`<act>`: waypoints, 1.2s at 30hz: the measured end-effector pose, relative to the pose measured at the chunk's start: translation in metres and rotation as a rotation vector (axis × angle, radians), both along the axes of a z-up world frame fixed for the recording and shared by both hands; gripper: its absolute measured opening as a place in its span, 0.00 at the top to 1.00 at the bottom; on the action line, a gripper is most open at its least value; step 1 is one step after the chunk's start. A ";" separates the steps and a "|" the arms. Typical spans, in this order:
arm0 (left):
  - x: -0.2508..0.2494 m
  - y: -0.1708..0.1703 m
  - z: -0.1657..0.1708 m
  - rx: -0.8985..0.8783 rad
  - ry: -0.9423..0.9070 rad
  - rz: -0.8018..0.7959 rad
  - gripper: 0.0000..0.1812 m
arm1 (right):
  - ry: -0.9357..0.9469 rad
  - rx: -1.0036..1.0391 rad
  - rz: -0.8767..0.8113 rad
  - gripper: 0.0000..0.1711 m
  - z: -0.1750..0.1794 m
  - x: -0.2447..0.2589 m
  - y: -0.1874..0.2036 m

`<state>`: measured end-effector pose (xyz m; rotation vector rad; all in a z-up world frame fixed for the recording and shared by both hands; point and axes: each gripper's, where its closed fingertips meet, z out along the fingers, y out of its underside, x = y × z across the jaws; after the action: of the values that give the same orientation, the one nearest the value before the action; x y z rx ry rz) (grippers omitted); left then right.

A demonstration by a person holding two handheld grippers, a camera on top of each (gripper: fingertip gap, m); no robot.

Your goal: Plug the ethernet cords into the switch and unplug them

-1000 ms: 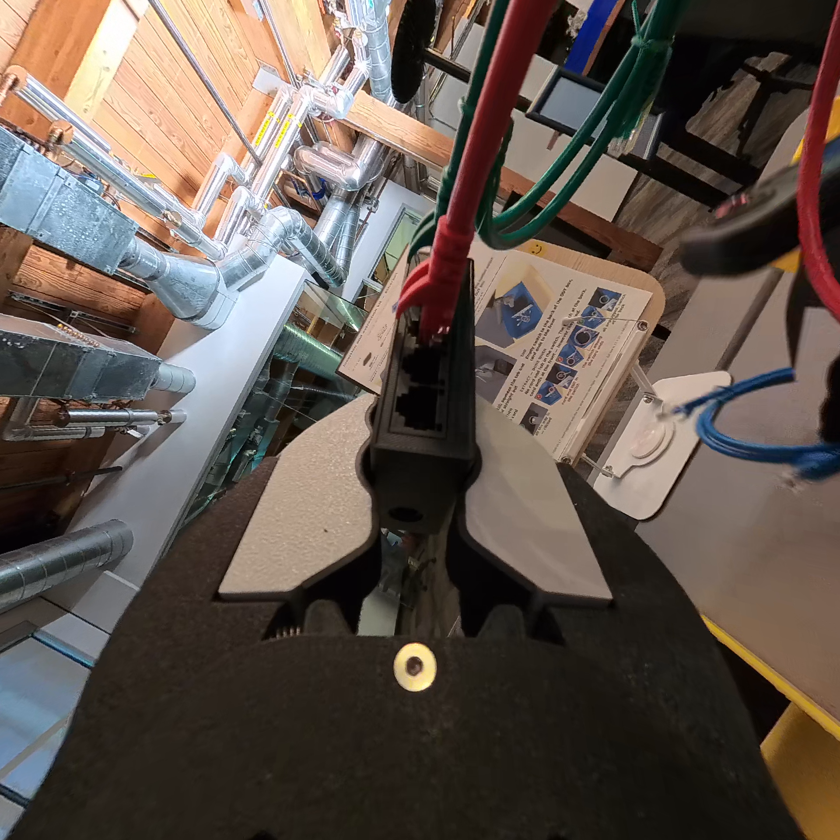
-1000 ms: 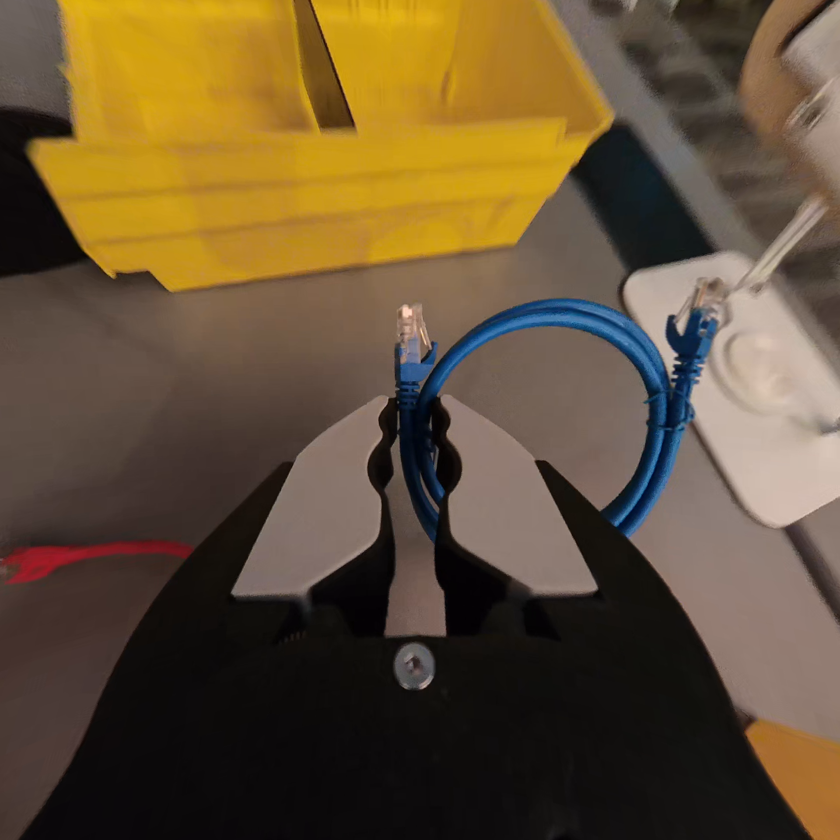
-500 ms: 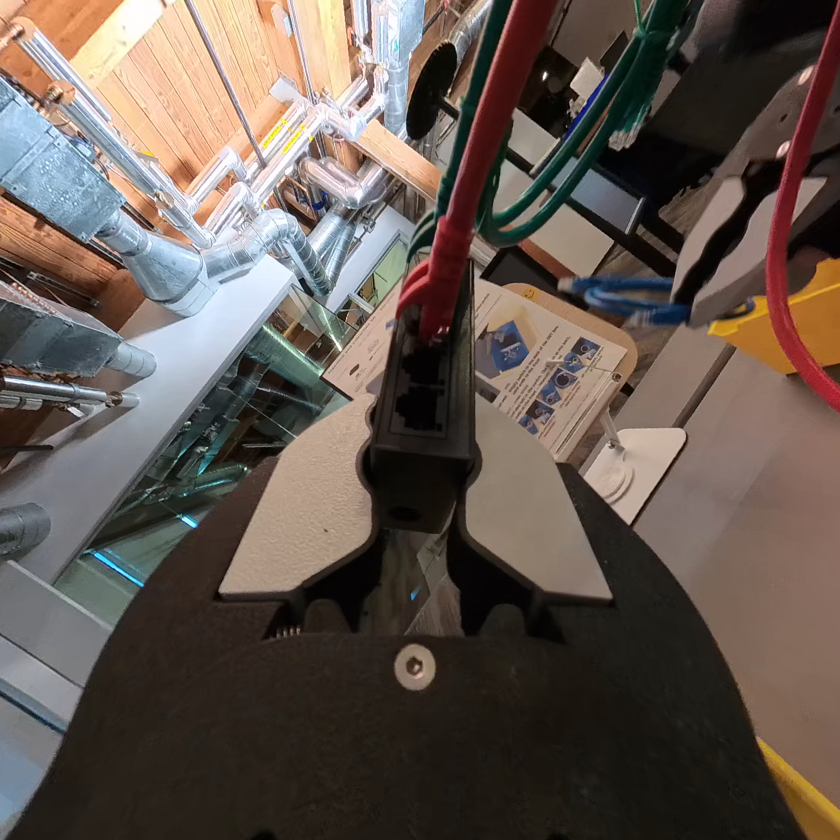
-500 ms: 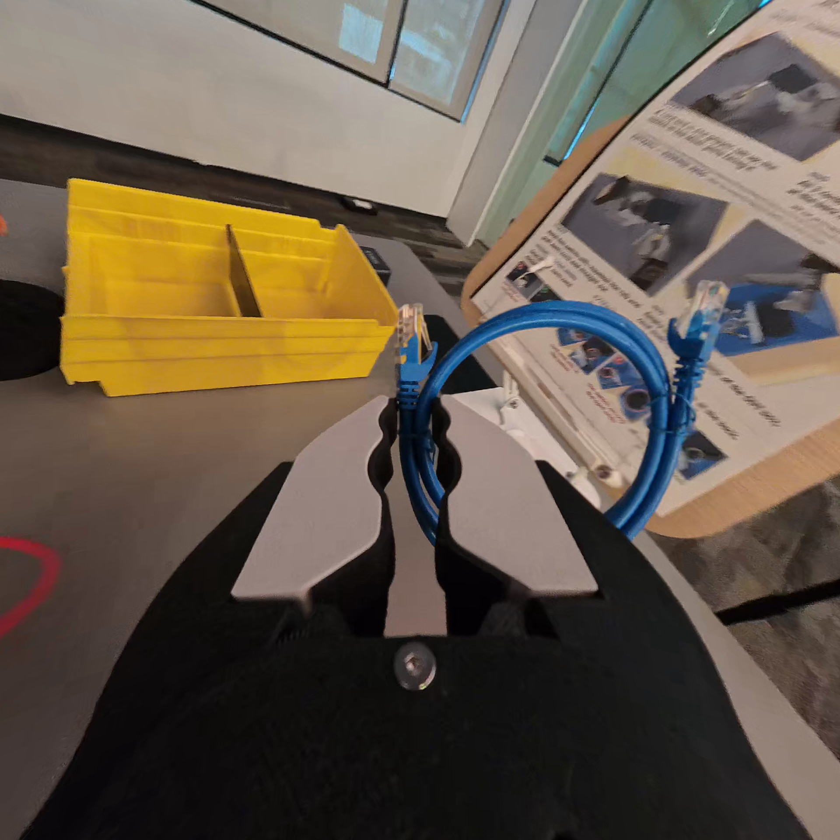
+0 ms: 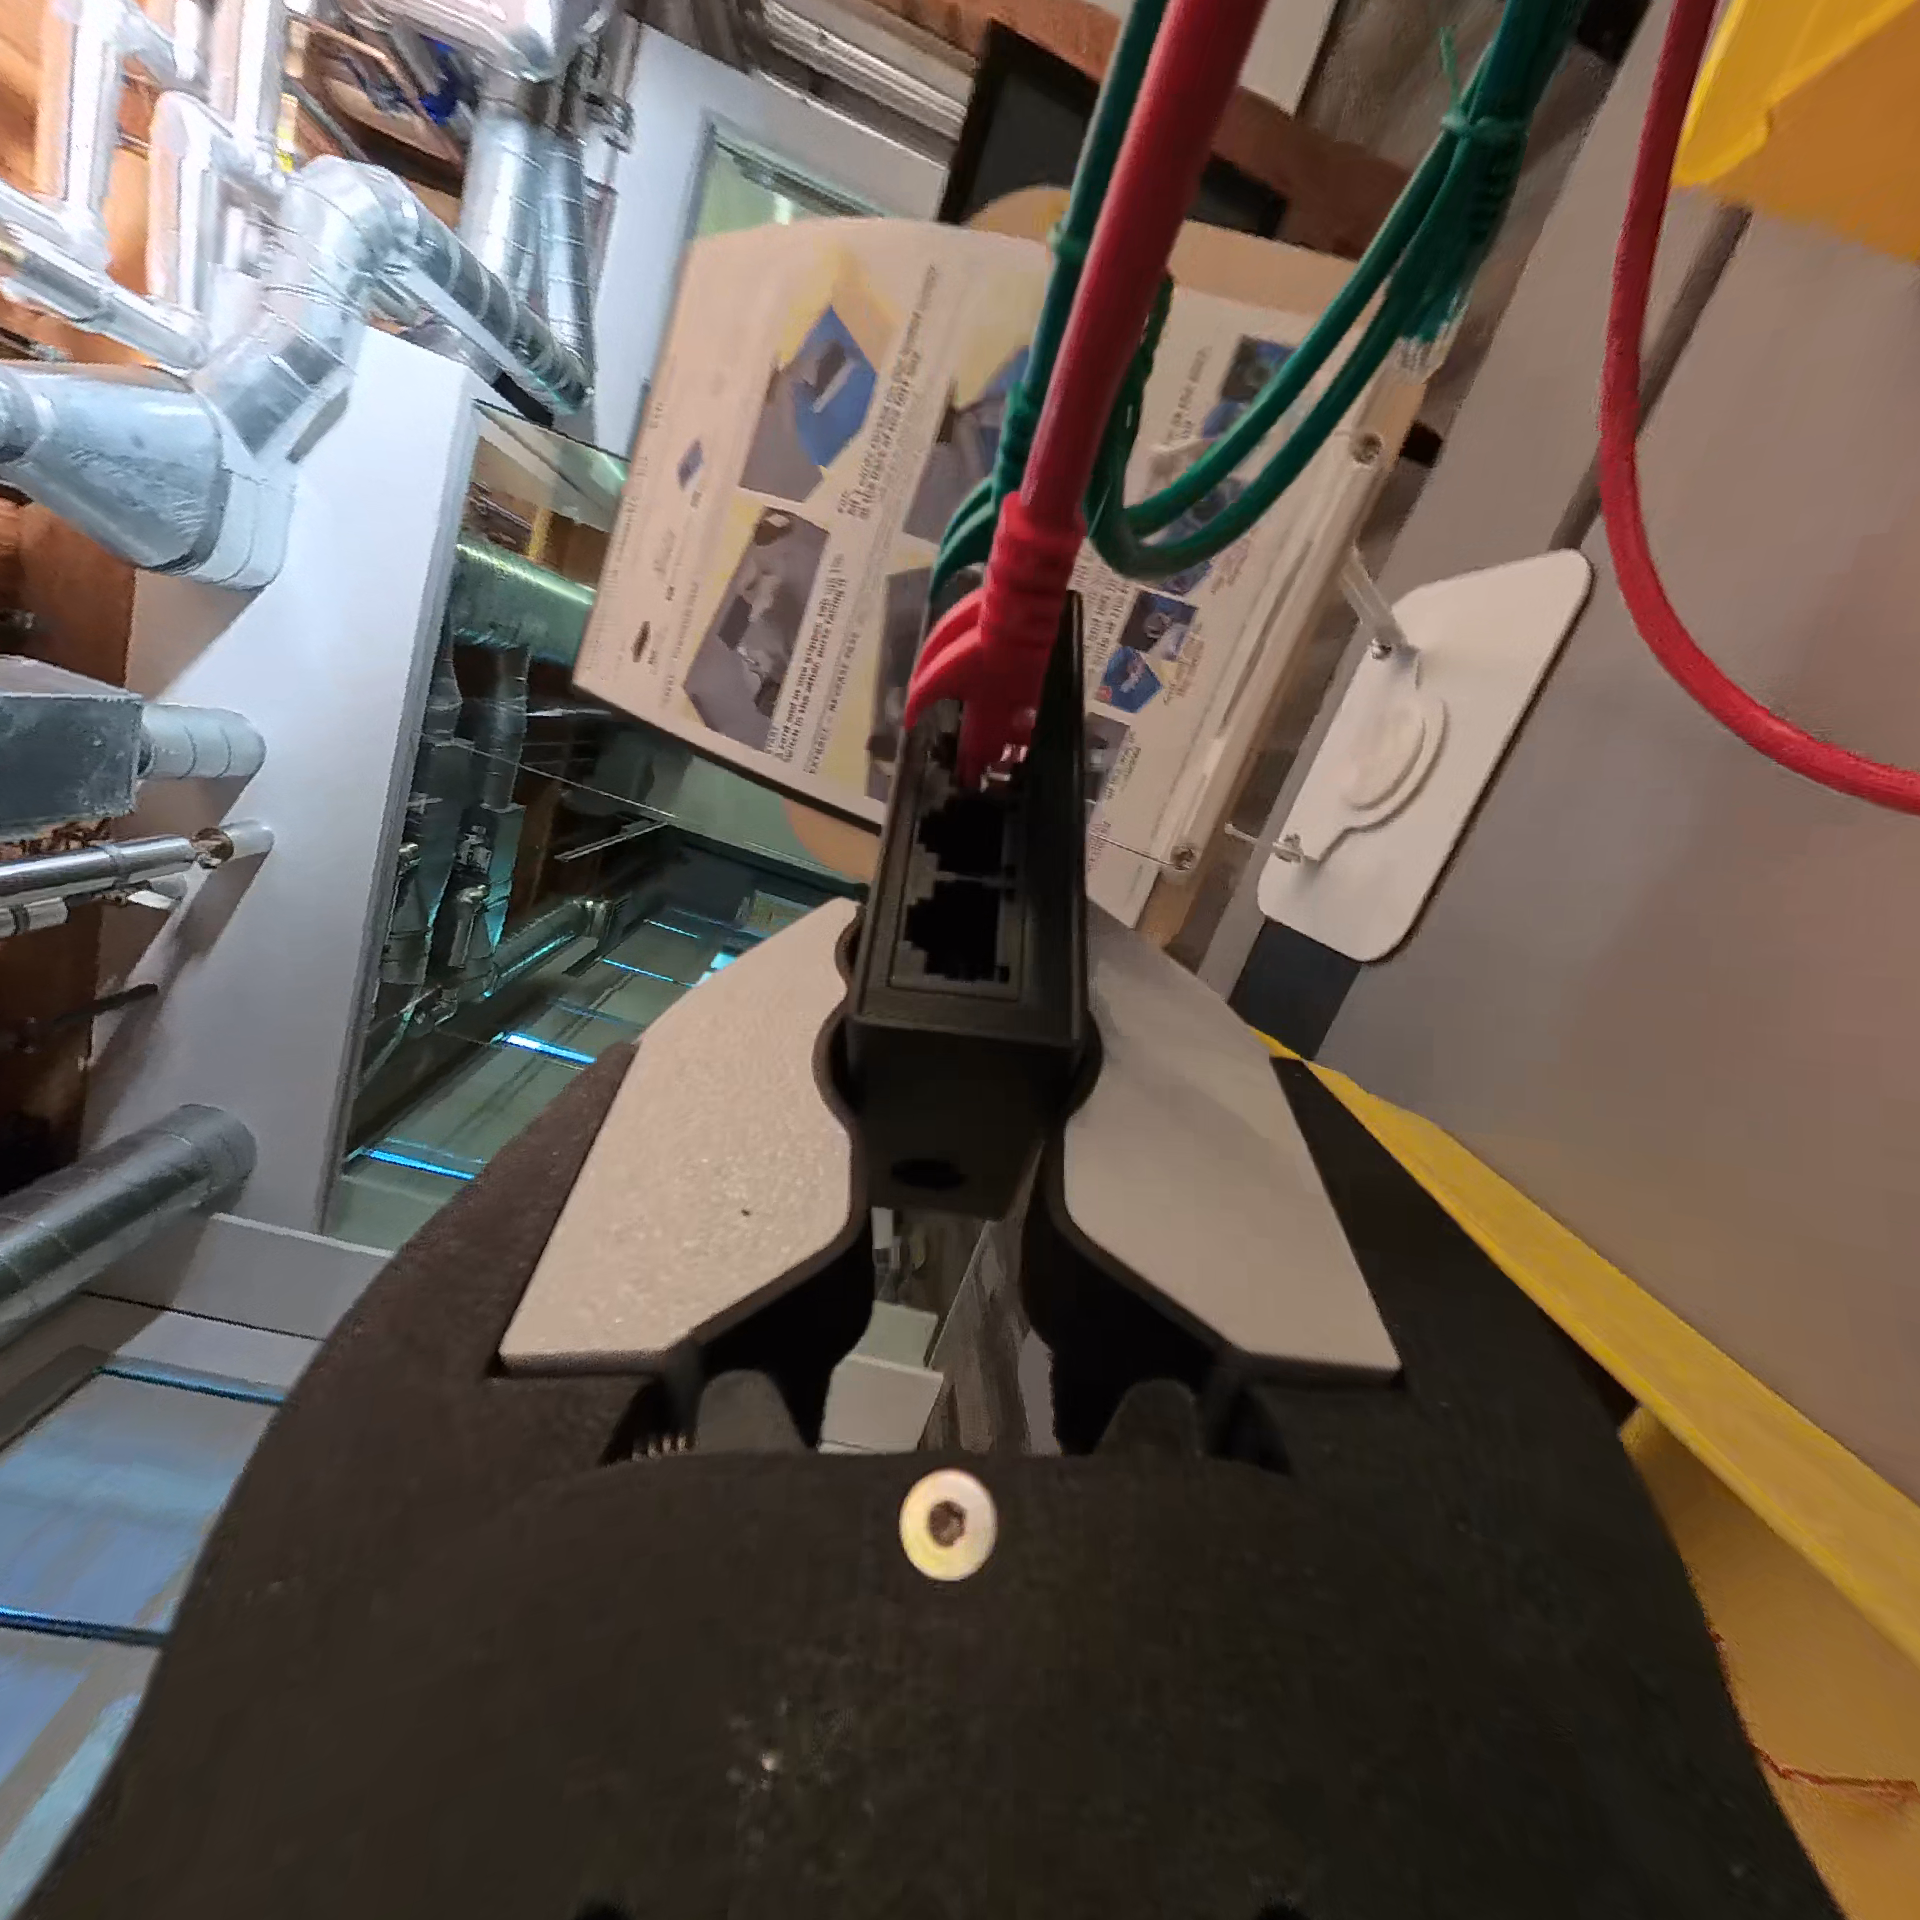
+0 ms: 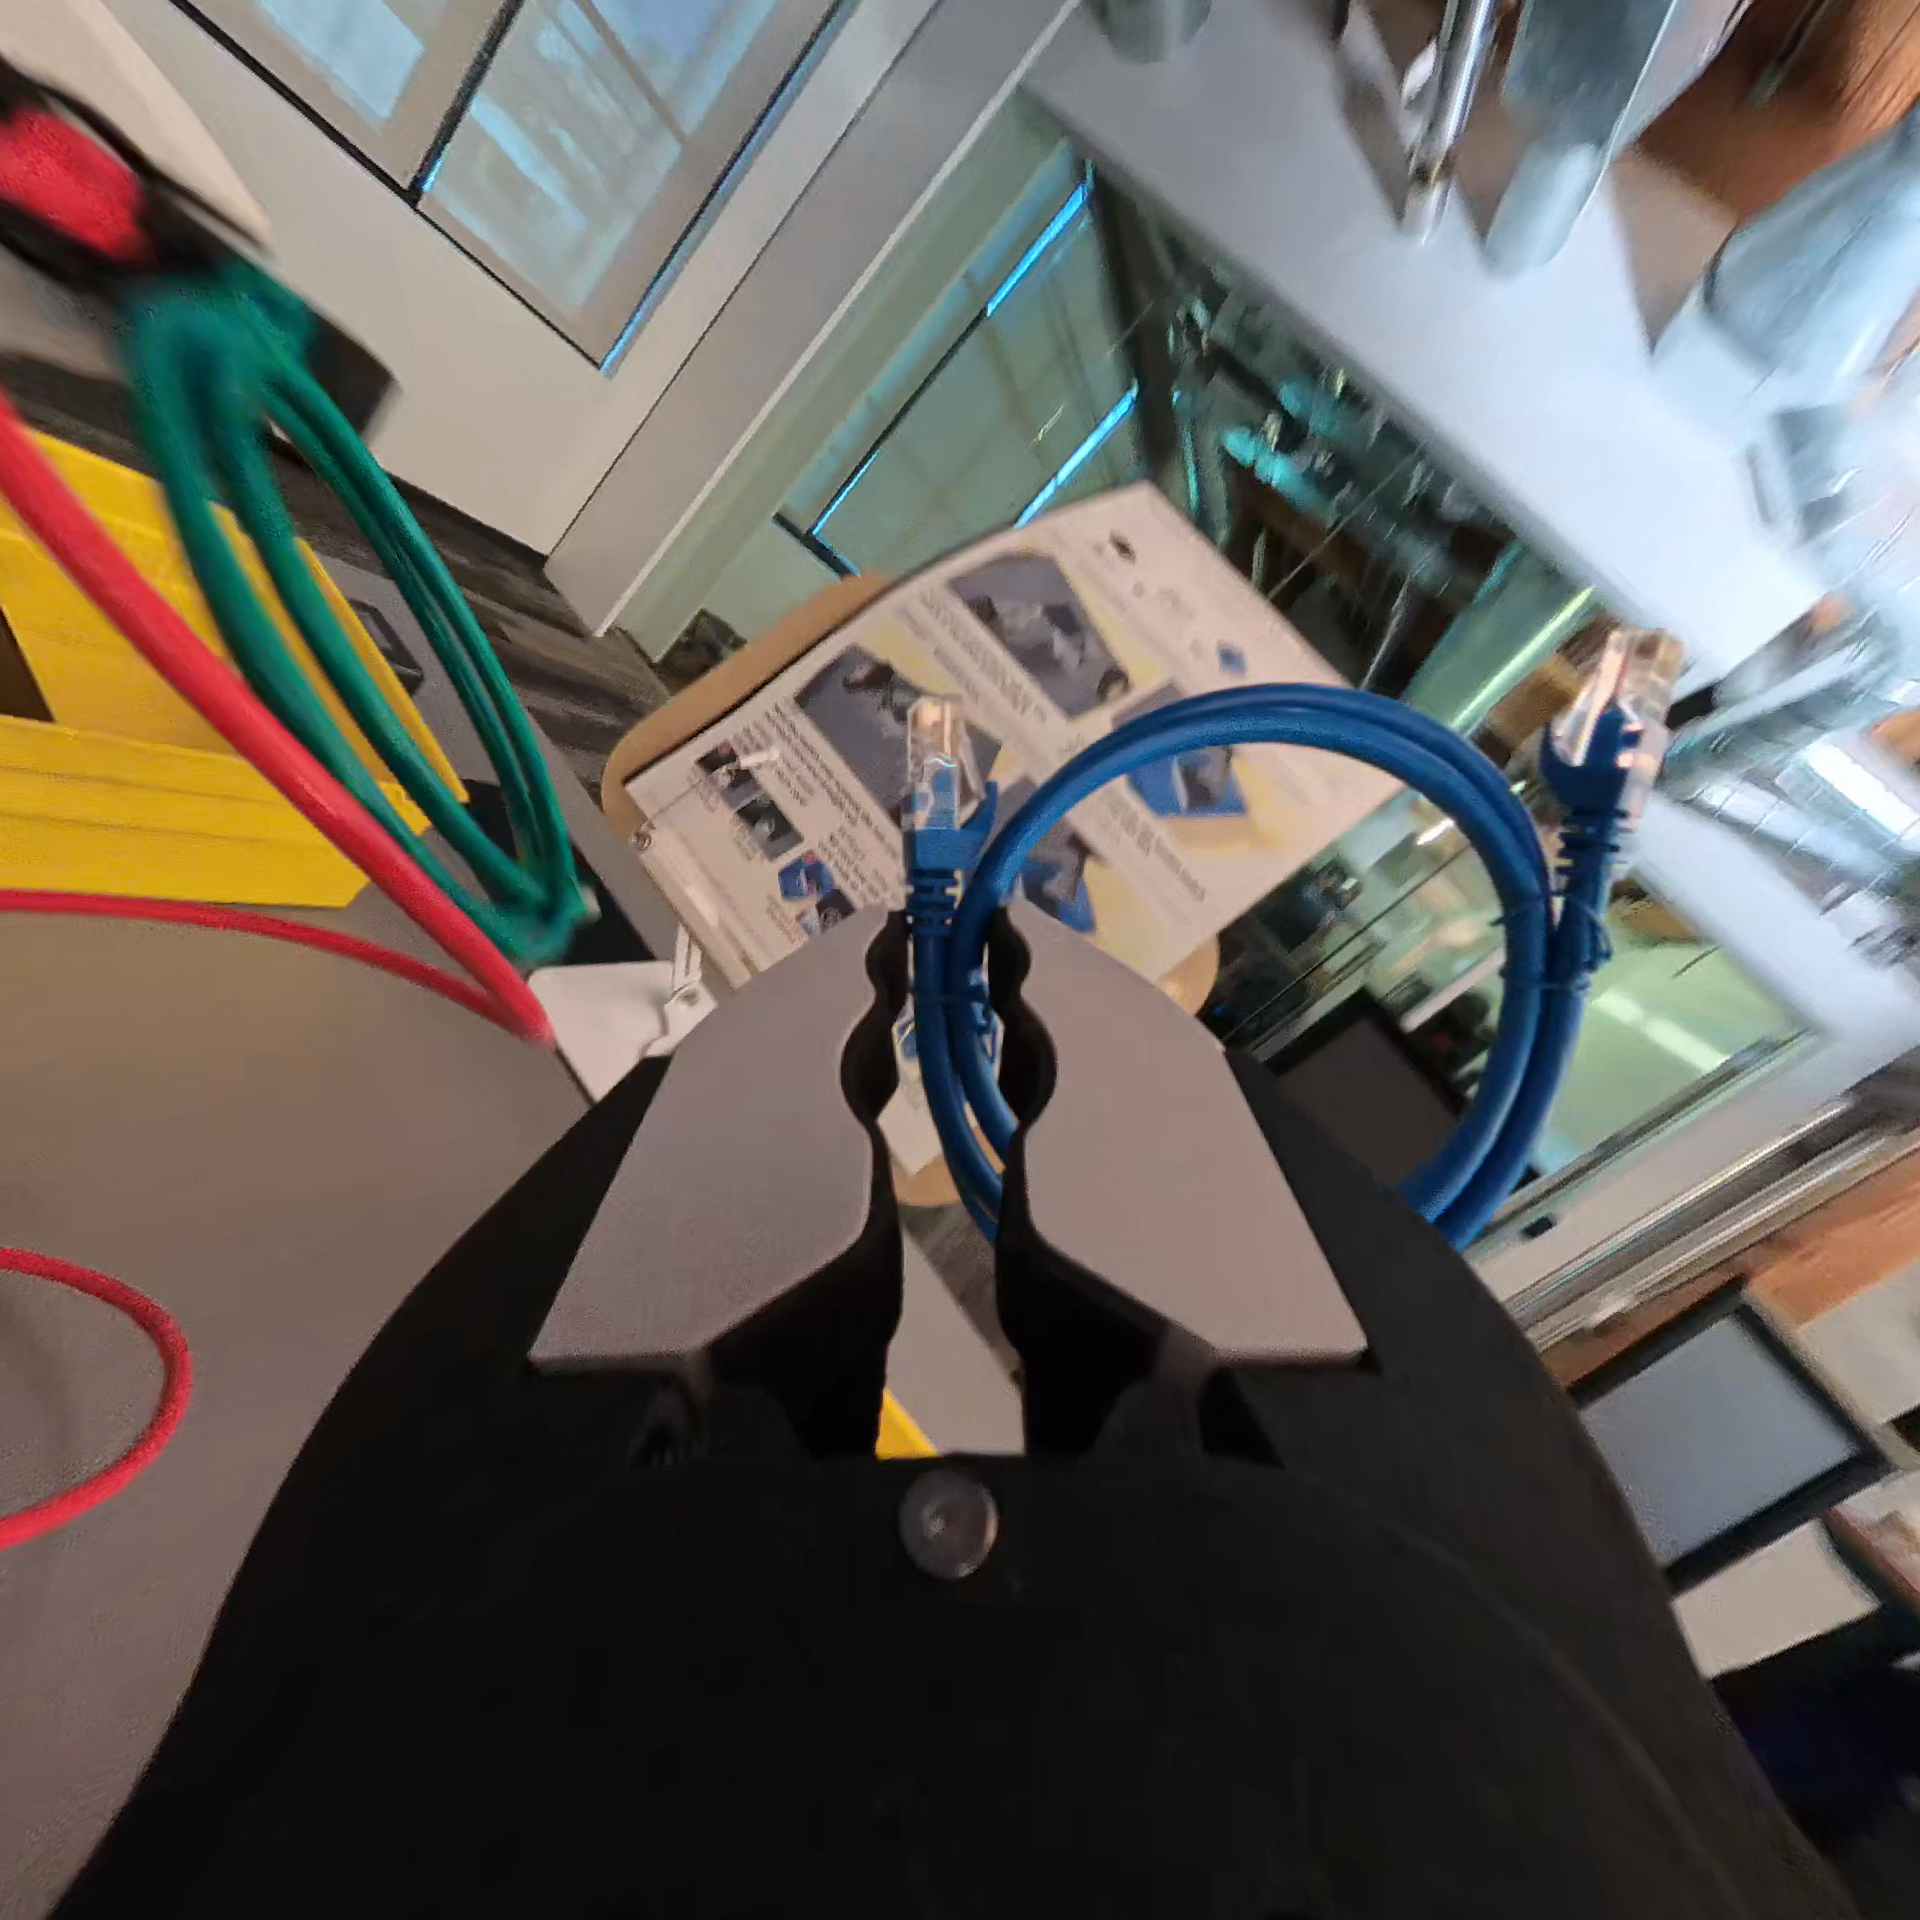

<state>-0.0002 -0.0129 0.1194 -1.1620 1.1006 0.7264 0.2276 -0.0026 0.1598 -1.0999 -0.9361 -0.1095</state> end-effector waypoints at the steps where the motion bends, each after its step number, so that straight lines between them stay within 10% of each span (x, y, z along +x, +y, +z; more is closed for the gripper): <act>1: 0.004 0.004 -0.007 -0.022 0.022 0.006 0.83 | -0.026 0.044 0.002 0.91 0.006 -0.008 -0.011; 13: 0.031 0.007 -0.035 -0.101 0.216 0.132 0.83 | -0.284 0.181 0.113 0.91 -0.033 -0.112 -0.053; 36: 0.030 0.007 -0.033 -0.107 0.187 0.132 0.83 | -0.277 0.107 -0.004 0.90 -0.045 -0.123 -0.050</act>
<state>0.0293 -0.0061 0.0865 -1.2856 1.2393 0.9019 0.1041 -0.0529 0.1149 -1.0023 -1.1615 -0.3179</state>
